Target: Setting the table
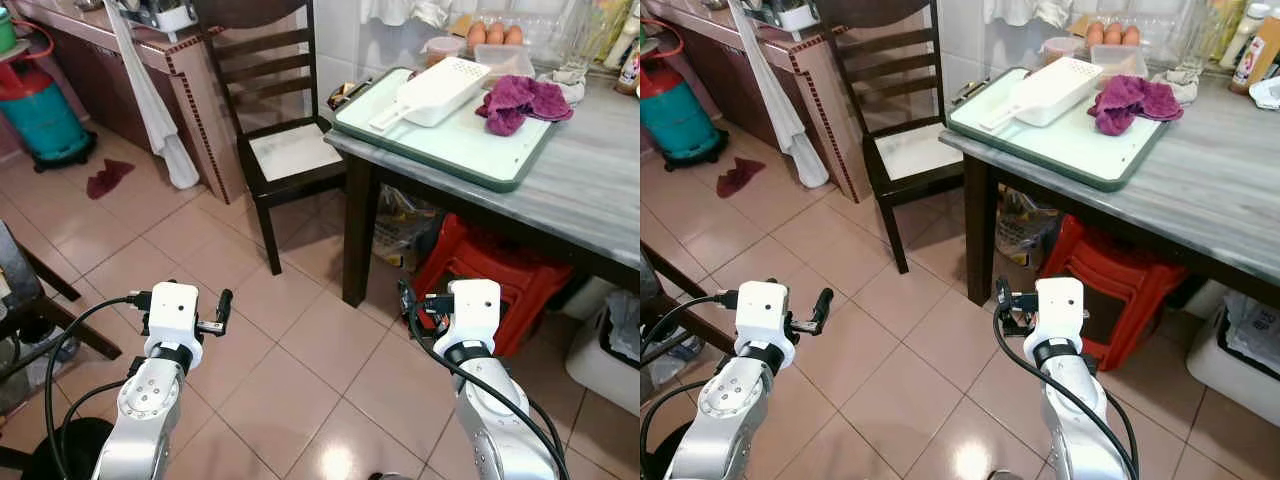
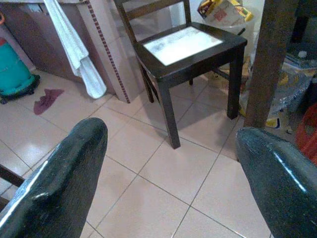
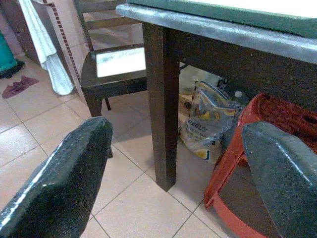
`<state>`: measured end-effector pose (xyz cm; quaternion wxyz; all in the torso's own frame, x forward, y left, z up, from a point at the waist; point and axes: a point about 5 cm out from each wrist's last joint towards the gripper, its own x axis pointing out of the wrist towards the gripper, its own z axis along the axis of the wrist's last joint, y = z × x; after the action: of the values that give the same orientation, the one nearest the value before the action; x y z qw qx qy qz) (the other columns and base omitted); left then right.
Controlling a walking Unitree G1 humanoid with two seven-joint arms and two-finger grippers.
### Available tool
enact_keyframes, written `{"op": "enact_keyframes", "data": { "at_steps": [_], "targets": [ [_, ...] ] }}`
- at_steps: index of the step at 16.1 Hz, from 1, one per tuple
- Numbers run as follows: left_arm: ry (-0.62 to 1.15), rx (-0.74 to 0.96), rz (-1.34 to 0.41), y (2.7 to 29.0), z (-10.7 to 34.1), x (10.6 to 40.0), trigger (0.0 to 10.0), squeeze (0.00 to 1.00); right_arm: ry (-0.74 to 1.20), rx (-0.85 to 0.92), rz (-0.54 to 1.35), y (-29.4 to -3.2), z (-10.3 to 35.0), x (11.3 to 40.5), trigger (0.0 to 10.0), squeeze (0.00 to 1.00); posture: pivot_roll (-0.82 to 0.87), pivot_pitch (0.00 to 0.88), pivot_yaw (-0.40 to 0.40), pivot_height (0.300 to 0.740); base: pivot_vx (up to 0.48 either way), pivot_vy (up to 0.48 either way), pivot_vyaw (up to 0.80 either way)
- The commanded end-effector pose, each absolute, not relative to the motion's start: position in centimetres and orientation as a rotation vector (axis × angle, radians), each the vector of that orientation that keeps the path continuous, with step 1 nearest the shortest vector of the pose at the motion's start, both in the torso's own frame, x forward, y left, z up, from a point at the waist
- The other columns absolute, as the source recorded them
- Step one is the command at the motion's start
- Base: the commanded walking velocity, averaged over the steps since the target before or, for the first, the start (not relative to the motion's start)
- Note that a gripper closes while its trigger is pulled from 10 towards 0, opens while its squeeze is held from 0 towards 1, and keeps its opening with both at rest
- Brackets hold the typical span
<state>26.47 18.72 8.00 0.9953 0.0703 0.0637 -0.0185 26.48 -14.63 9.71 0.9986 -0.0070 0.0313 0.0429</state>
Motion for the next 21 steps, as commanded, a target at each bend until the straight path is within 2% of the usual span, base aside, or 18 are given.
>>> {"op": "enact_keyframes", "data": {
  "at_steps": [1, 11, 21],
  "targets": [
    [0.15, 0.157, -0.02, 19.2, 7.7, 26.4, 10.0, 0.0, 0.075, -0.006, 0.069, -14.8, 9.4, 26.4, 10.0, 0.0, -0.09, 0.116, 0.088, 0.74, -0.285, 0.0, 0.0],
    [0.153, 0.157, -0.027, 18.9, 7.7, 26.8, 10.0, 0.0, 0.085, -0.009, 0.054, -15.5, 9.3, 26.2, 10.0, 0.0, -0.1, 0.116, 0.087, 0.74, -0.336, 0.0, 0.0],
    [0.097, 0.08, -0.153, 18.4, 8.6, 26.6, 10.0, 0.0, 0.097, -0.012, 0.039, -15.4, 9.0, 26.0, 10.0, 0.0, -0.1, 0.113, 0.087, 0.74, 0.0, 0.0, 0.0]
  ]
}}
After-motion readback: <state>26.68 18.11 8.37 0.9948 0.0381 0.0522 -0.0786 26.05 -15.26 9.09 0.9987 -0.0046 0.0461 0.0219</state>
